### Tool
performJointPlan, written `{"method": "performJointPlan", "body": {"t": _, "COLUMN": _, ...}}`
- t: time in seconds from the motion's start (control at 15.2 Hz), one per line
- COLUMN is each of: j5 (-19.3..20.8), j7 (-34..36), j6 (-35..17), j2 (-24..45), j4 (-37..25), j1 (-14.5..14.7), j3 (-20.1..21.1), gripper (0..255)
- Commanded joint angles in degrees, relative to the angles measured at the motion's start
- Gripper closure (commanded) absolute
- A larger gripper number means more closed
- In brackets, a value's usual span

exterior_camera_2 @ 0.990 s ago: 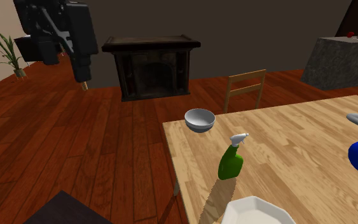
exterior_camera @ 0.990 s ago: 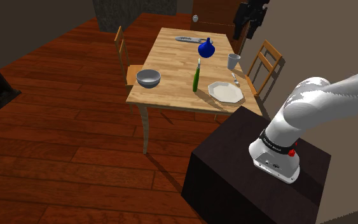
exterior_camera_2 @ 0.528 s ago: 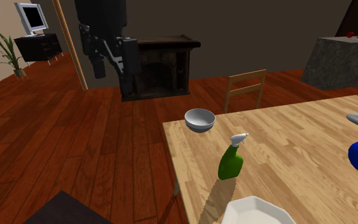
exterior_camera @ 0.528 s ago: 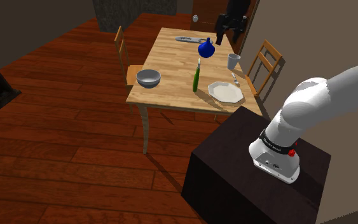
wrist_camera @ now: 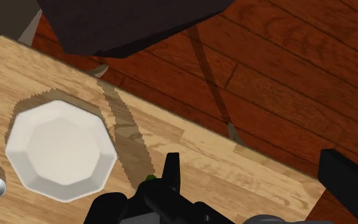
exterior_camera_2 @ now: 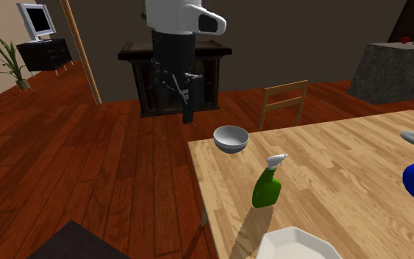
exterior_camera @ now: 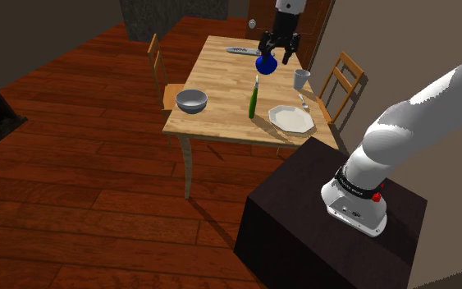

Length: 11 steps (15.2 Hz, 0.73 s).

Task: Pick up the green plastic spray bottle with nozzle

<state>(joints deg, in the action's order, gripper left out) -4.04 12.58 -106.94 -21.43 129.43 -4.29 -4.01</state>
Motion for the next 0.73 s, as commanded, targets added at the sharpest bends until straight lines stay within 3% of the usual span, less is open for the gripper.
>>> {"method": "performJointPlan", "body": {"t": 0.0, "j5": 0.18, "j7": 0.79, "j6": -2.43, "j2": 4.34, "j4": -1.92, "j1": -0.69, "j3": -0.54, "gripper": 0}}
{"method": "performJointPlan", "body": {"t": 0.66, "j5": -0.2, "j7": 5.08, "j6": -10.71, "j2": 24.06, "j4": -13.17, "j1": -3.49, "j3": -3.16, "gripper": 0}}
